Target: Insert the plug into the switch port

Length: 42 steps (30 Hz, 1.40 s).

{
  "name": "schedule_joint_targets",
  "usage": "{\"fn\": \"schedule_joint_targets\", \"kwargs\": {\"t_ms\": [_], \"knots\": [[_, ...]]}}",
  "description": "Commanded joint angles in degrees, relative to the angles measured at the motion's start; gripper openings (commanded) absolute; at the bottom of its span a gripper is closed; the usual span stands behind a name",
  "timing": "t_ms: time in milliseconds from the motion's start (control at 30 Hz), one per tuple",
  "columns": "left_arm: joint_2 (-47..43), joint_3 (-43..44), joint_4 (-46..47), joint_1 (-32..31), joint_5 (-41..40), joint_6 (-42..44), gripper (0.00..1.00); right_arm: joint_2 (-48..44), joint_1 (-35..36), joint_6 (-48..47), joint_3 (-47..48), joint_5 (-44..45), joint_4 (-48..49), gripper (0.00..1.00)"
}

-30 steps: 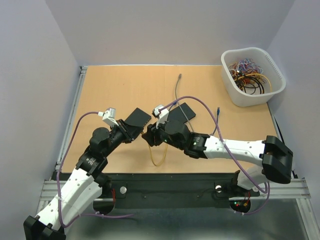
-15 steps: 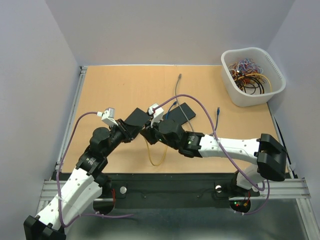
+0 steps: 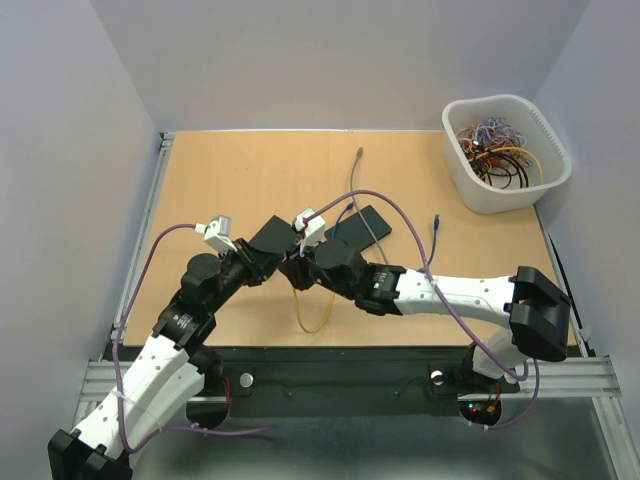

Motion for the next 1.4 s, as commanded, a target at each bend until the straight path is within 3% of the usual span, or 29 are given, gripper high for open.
{"fn": "schedule_joint_targets", "kwargs": {"t_ms": [0, 367, 700, 733, 767, 833, 867, 967, 1067, 1167, 1367], "knots": [[-0.2, 2.0, 2.9, -0.3, 1.7, 0.6, 0.00, 0.6, 0.0, -0.2, 1.5, 0.4, 1.8, 0.30], [-0.8, 1.7, 3.0, -0.4, 1.8, 0.4, 0.00, 0.6, 0.0, 0.2, 0.7, 1.5, 1.8, 0.27], [-2.2, 1.3, 3.1, -0.3, 2.3, 0.5, 0.00, 2.0, 0.0, 1.0, -0.1, 1.7, 3.0, 0.03], [-2.3, 1.4, 3.1, -0.3, 2.4, 0.7, 0.05, 2.2, 0.0, 1.0, -0.3, 1.7, 3.1, 0.02], [-2.3, 1.8, 2.9, -0.3, 2.3, 1.2, 0.20, 2.3, 0.0, 1.1, -0.7, 2.1, 3.1, 0.00], [-2.3, 2.6, 1.8, -0.4, 1.5, 2.3, 0.37, 2.5, 0.0, 1.2, -1.0, 2.6, 3.3, 0.00], [-2.2, 3.2, 0.1, -0.4, 0.2, 2.9, 0.53, 2.6, 0.0, 1.3, -1.2, 3.5, 3.3, 0.00], [-0.5, 7.2, -4.8, -0.4, -3.8, 6.7, 0.77, 3.1, -0.1, 1.1, -2.2, 5.1, 3.1, 0.00], [3.8, 12.4, -9.3, -0.2, -7.9, 11.2, 0.87, 3.4, -0.1, 1.1, -3.0, 6.8, 2.6, 0.01], [9.0, 17.6, -11.9, -0.1, -11.9, 12.4, 0.89, 4.6, -0.7, 1.3, -3.1, 7.2, 1.9, 0.00], [17.4, 19.4, -6.4, 0.9, -18.6, 10.0, 0.93, 10.2, -1.4, 0.6, -0.4, 6.1, -1.2, 0.00]]}}
